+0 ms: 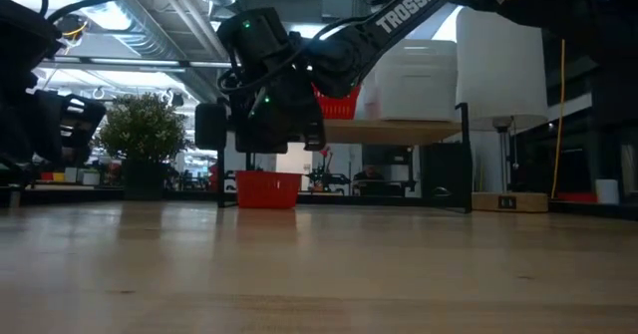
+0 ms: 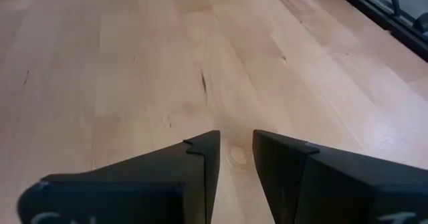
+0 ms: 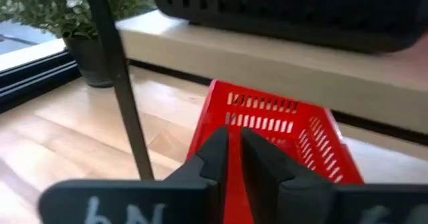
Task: Stack baskets on shelf by color
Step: Stack the red bin on top of the stacked red bins on the shelf
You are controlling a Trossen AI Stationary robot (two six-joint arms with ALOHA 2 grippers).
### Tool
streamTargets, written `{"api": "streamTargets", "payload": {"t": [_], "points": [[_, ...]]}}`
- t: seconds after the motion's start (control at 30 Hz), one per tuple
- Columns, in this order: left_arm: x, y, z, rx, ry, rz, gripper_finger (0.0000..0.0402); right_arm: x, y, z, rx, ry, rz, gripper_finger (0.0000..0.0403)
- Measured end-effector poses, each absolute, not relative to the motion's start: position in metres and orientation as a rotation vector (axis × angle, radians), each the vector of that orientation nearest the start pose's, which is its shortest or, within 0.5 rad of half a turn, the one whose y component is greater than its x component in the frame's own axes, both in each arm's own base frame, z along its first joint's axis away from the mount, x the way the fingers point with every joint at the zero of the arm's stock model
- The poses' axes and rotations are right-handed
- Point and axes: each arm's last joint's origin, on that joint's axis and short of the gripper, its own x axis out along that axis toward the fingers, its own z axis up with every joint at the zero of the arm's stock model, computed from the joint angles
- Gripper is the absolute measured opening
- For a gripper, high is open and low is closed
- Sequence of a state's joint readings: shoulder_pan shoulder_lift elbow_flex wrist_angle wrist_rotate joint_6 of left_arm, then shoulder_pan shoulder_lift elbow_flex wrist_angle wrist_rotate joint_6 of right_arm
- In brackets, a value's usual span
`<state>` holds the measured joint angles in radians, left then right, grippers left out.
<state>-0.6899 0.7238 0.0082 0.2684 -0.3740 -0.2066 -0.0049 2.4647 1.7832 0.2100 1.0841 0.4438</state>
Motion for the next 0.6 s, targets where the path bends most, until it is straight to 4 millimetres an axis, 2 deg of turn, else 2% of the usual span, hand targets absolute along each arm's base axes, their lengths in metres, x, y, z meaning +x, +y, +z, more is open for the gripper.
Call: {"api": "streamTargets", "payload": {"t": [0.23, 0.47, 0.6], "points": [[0.109, -0.076, 0.124, 0.016, 0.401, -0.27, 0.0082, 0.524, -0.028, 0.118, 0.191, 0.216, -1.106, 0.0006], [0.109, -0.076, 0.124, 0.014, 0.401, -0.27, 0.0082, 0.523, -0.029, 0.114, 0.264, 0.222, -1.096, 0.0003], [0.109, -0.076, 0.124, 0.013, 0.401, -0.27, 0.0082, 0.524, -0.016, 0.117, 0.263, 0.224, -1.066, 0.0002]]}}
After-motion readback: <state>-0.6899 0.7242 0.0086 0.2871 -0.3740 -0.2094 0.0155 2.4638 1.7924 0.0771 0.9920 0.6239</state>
